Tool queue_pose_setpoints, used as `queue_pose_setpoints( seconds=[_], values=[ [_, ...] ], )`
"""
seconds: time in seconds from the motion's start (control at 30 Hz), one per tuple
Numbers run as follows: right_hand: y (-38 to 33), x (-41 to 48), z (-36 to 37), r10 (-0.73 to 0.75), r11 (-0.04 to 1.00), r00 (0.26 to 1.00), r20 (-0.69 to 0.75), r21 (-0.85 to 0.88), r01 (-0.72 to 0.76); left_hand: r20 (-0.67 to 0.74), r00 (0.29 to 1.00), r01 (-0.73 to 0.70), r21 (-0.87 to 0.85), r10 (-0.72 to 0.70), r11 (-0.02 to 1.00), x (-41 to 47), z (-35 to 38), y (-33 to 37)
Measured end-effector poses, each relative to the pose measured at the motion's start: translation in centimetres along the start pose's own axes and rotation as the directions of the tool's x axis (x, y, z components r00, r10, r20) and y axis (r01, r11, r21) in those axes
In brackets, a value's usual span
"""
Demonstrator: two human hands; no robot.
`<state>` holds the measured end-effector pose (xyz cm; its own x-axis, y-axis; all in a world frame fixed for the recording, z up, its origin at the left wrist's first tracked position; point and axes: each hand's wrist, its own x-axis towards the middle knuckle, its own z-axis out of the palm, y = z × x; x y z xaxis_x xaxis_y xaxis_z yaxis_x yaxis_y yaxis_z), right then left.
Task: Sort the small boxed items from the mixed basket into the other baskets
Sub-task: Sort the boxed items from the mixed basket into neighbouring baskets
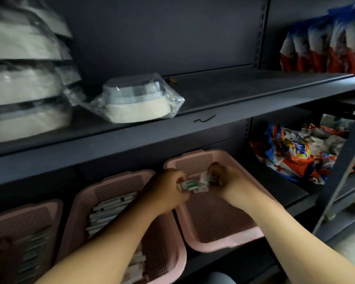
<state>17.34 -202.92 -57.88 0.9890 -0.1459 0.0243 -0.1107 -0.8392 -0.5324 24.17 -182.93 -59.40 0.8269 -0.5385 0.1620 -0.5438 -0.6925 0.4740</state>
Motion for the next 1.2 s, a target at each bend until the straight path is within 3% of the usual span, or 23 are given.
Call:
queue_pose_setpoints(
  seconds=[0.17, 0.33, 0.57, 0.73, 0.87, 1.03, 1.2],
  values=[
    [-4.7, 0.3, 0.9, -0.089, 0.991, 0.995, -0.041, 0.092, 0.092, -0.095, 0.991, 0.083, -0.117, -0.094, 0.99, -3.5, -4.2, -2.1],
    [-9.6, 0.2, 3.0, -0.2, 0.975, 0.98, 0.023, 0.105, 0.196, -0.173, 0.968, 0.153, -0.171, -0.183, 0.973, -7.8, -7.9, -5.7],
    [-19.2, 0.0, 9.0, -0.415, 0.905, 0.905, 0.098, 0.148, 0.399, -0.289, 0.9, 0.244, -0.288, -0.327, 0.926, -15.6, -12.2, -11.6],
    [-26.7, -1.6, 12.9, -0.391, 0.862, 0.892, 0.226, 0.428, 0.27, -0.339, 0.863, 0.262, -0.336, -0.376, 0.905, -21.1, -14.8, -15.0],
    [-29.8, -2.3, 16.0, -0.502, 0.804, 0.804, 0.318, 0.513, 0.3, -0.333, 0.862, 0.25, -0.378, -0.383, 0.891, -24.1, -16.3, -17.1],
    [-32.7, -3.4, 18.7, -0.483, 0.743, 0.8, 0.357, 0.651, 0.158, -0.421, 0.735, 0.268, -0.539, -0.531, 0.799, -26.2, -16.9, -18.8],
    [-34.3, -4.1, 21.3, -0.393, 0.714, 0.804, 0.445, 0.7, -0.039, -0.442, 0.769, 0.374, -0.275, -0.462, 0.886, -27.1, -16.0, -19.2]
  ],
)
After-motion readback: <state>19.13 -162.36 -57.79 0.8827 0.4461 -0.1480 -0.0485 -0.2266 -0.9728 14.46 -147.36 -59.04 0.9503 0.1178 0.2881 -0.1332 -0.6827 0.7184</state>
